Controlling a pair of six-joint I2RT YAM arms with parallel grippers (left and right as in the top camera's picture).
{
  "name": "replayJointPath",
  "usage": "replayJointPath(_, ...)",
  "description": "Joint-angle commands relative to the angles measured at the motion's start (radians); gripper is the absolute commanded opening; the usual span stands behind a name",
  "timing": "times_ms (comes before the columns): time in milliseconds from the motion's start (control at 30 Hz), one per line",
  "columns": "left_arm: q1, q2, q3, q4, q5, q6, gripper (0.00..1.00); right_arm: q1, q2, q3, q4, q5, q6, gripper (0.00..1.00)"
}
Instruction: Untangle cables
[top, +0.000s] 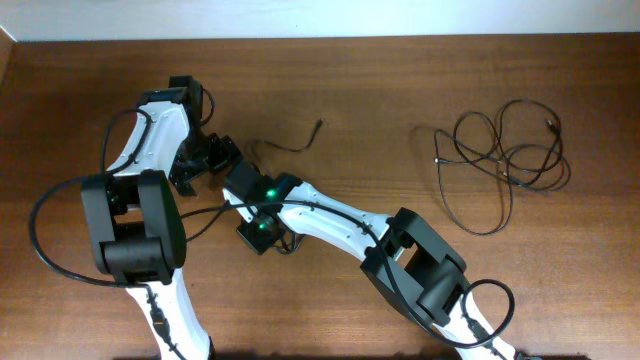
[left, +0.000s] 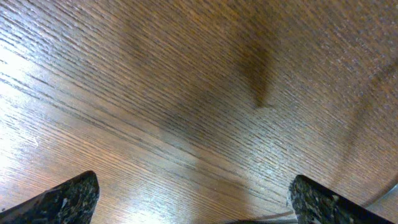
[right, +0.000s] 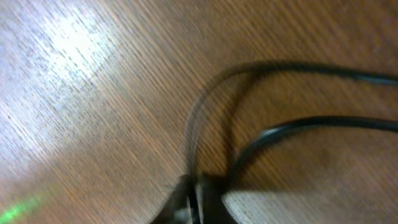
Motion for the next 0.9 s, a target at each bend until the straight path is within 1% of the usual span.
replayJointPath(0, 0.003, 0.001, -0.007, 0.001, 0.007, -0.002, 0.99, -0.002, 0.011, 0.021, -0.063, -0.008, -0.006, 0.04)
replayJointPath(33, 0.003, 0.001, -0.007, 0.001, 0.007, -0.002, 0.99, -0.003, -0.029, 0.054, -0.125, -0.007, -0.009, 0.04)
replayJointPath(133, 0.002, 0.001, -0.007, 0.001, 0.007, -0.002, 0.99, -0.001, -0.138, 0.109, -0.215, -0.007, -0.043, 0.04)
replayJointPath(233, 0.002, 0.001, -0.007, 0.001, 0.007, -0.002, 0.99, -0.001, -0.306, 0.118, -0.288, 0.029, -0.044, 0.04)
replayJointPath(333, 0.003, 0.001, -0.007, 0.001, 0.007, -0.002, 0.99, -0.001, -0.467, 0.118, -0.357, 0.220, -0.040, 0.04)
replayJointPath(467, 0.002, 0.001, -0.007, 0.001, 0.007, -0.002, 0.99, -0.003, -0.688, 0.118, -0.370, 0.432, -0.040, 0.04)
replayJointPath(533, 0.003, 0.001, -0.007, 0.001, 0.007, -0.002, 0.99, -0.003, -0.787, 0.118, -0.370, 0.558, -0.003, 0.04)
replayJointPath(667, 0.002, 0.001, -0.007, 0.001, 0.007, -0.002, 0.99, -0.003, -0.878, 0.118, -0.378, 0.731, 0.021, 0.04)
replayJointPath(767, 0.003, 0.001, -0.007, 0.001, 0.007, -0.002, 0.99, -0.003, -0.885, 0.117, -0.391, 0.875, 0.021, 0.04)
replayJointPath(867, 0.003, 0.001, -0.007, 0.001, 0.007, -0.002, 0.99, -0.045, -0.866, 0.117, -0.392, 0.971, 0.021, 0.04)
